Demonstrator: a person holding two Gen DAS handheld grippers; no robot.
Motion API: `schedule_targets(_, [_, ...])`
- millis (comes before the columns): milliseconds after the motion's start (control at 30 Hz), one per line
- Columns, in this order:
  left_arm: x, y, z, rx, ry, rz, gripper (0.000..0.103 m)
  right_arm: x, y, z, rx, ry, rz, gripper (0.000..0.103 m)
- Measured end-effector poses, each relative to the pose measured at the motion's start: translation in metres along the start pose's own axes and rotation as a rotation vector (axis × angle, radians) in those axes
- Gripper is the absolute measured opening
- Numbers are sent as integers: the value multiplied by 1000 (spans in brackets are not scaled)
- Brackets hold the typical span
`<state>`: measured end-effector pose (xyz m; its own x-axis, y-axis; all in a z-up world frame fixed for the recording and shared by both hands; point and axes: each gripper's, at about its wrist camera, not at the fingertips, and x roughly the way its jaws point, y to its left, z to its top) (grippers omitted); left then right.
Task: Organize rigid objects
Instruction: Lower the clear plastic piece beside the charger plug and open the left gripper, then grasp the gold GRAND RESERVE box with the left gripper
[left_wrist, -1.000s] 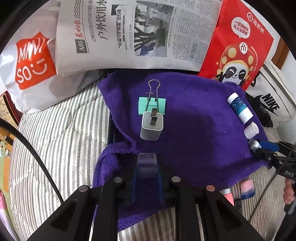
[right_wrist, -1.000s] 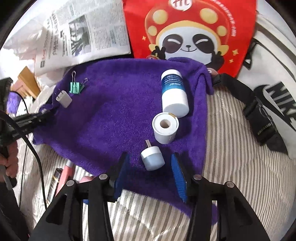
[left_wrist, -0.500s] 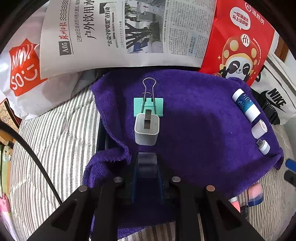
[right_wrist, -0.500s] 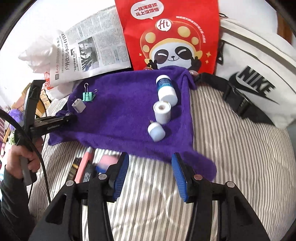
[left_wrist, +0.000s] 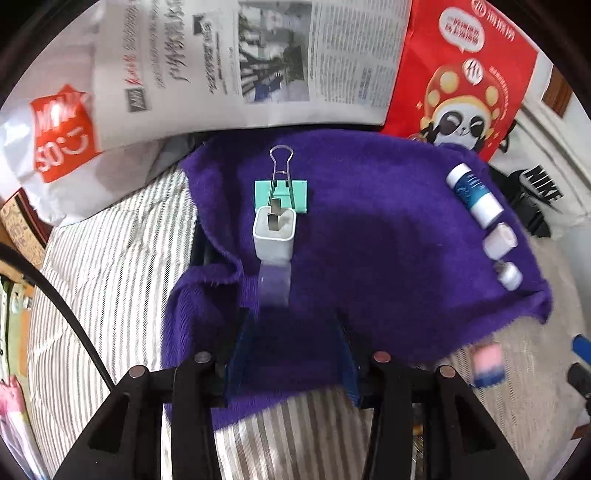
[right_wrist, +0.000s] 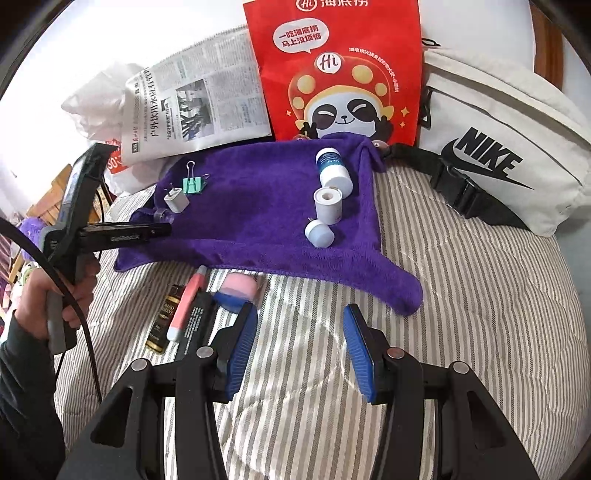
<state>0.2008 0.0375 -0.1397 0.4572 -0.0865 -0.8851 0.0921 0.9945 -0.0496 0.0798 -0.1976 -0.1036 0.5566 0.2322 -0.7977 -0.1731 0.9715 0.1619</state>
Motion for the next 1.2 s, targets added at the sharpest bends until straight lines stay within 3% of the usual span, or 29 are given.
schedule_targets(233, [-50,-25,-35,39,-34,-75,41,-12,1,-9,6,-18,0,48])
schedule_targets(433, [-29,-55,-70,85,44,-74,41,-24,1,-15,3,-32,-8,48])
schedule_targets(667, [-22,-60,-78,80,57,-110,41,-33,-2,-23,-7,-44,-28,50])
schedule_targets(933, [-22,-79,-91,178,35,-24,43,-32,-7,-29,-9,-39,-48,50])
schedule_targets(1100, [-24,-74,-91,175,30,-34,43,-25,-10,-31,-1,-22,-40,50])
schedule_targets(1167, [-24,-78,-91,188,24,-35,38,-21,-8,-32,-2,-11,-35,50])
schedule_targets(1200, [-24,-79,-90,188,26,-48,29,-19,-7,-33,-7,-7,-34,50])
